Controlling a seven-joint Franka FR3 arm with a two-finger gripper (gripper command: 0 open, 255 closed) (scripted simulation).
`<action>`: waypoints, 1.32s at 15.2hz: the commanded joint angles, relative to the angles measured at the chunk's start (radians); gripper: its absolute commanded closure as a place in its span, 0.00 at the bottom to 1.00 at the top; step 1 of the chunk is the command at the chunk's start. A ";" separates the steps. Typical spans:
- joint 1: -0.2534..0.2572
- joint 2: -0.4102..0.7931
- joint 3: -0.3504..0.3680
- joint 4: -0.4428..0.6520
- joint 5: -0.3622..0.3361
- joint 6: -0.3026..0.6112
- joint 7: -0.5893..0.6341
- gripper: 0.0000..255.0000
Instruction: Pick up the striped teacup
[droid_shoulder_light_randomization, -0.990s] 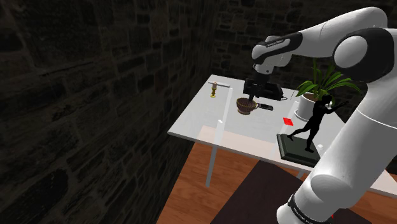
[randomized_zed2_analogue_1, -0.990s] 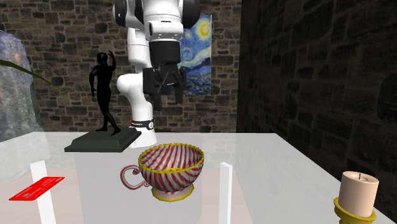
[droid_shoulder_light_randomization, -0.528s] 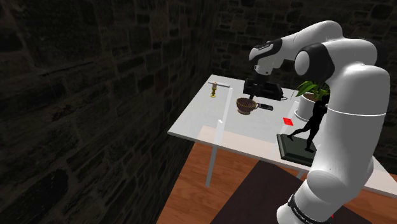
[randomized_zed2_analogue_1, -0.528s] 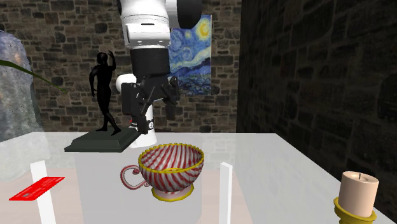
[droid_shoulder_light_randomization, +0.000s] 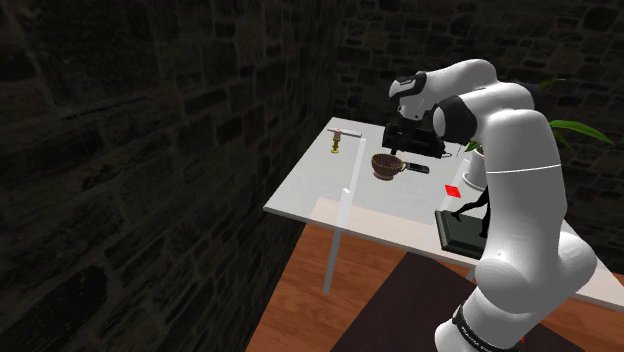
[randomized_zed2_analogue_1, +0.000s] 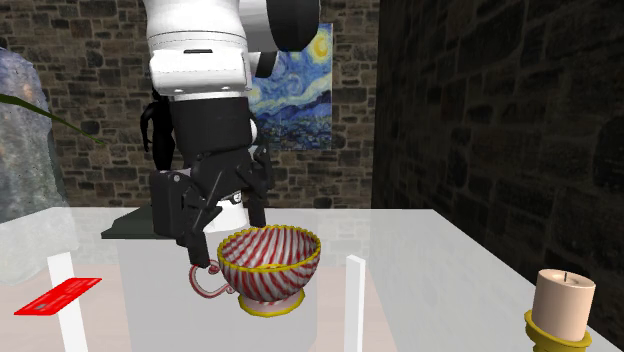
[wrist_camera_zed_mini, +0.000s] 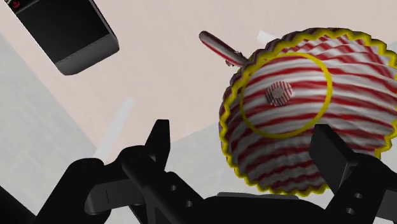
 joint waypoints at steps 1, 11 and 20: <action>-0.005 0.016 0.005 -0.004 0.008 0.019 -0.007 0.00; -0.002 0.031 0.011 -0.042 0.019 0.069 -0.018 1.00; -0.004 0.022 0.007 -0.016 0.012 0.036 -0.011 1.00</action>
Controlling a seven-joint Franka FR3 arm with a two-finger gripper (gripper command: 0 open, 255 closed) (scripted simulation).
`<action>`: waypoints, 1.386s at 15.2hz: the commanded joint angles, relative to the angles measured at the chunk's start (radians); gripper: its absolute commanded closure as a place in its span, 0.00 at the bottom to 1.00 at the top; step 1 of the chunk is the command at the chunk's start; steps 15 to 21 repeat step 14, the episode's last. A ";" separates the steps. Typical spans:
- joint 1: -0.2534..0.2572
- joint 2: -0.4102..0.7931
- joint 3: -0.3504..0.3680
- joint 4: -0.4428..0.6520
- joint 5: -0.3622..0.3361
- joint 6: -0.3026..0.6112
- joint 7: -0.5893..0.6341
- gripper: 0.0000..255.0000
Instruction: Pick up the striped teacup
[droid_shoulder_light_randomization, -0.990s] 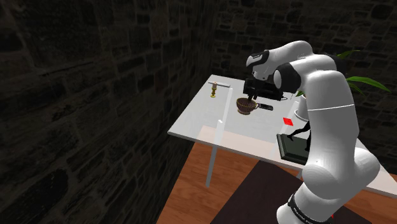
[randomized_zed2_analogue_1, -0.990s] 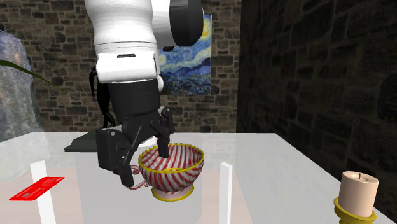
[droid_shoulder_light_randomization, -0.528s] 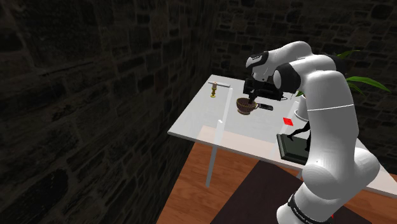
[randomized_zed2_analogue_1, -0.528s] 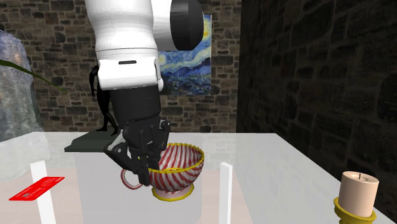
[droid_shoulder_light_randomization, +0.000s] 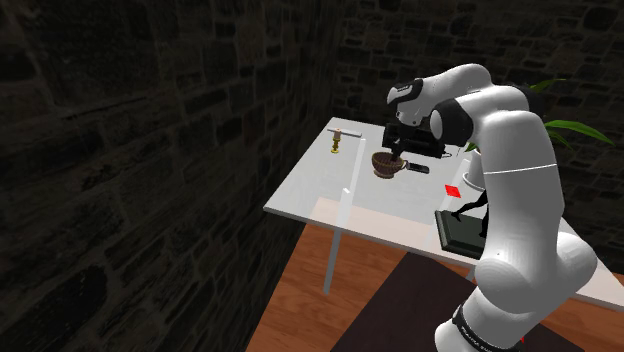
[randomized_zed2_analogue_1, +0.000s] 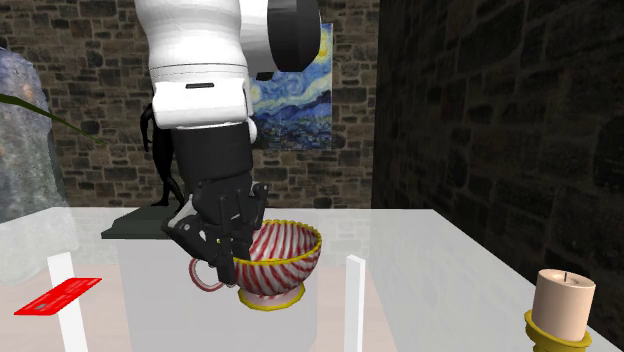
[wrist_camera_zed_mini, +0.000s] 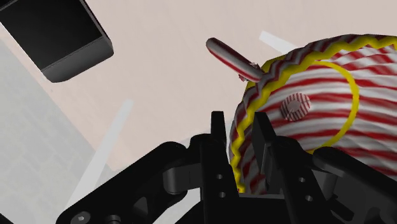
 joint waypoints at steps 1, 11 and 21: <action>0.000 -0.010 -0.004 0.012 -0.005 -0.020 0.004 1.00; -0.009 -0.039 -0.015 0.104 -0.026 -0.134 0.028 1.00; -0.011 -0.041 -0.016 0.116 -0.027 -0.148 0.030 1.00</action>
